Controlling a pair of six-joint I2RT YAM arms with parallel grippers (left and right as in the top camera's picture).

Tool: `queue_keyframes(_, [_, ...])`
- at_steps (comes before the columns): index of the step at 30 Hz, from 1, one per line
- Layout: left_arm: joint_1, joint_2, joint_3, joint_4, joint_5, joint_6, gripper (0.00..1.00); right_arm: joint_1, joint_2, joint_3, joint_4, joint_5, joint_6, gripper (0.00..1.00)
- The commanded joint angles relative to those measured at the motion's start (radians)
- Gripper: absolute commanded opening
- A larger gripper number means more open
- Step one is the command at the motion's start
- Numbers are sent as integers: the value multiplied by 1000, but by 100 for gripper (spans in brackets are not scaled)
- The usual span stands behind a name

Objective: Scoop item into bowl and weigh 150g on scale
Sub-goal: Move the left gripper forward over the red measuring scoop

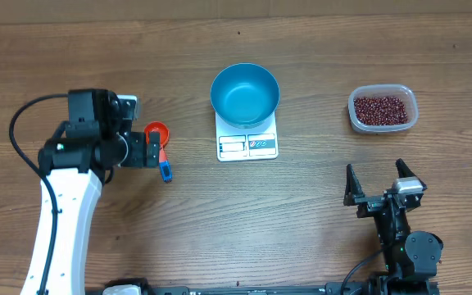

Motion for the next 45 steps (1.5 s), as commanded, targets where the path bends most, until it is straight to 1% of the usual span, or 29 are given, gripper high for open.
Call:
queue_keyframes(1, [19, 71, 80, -34, 39, 45, 100, 4, -10, -11, 5, 7, -1, 100])
queue_keyframes(7, [23, 187, 159, -100, 43, 60, 99, 4, -10, -11, 5, 7, -1, 100])
queue_keyframes(14, [29, 285, 189, -103, 37, 60, 100, 4, -10, -11, 5, 7, -1, 100])
queue_keyframes(19, [57, 338, 190, -108, 37, 64, 100, 4, -10, -11, 5, 7, -1, 100])
queue_keyframes(45, [74, 359, 190, -95, 37, 74, 100, 4, -10, -11, 5, 7, -1, 100])
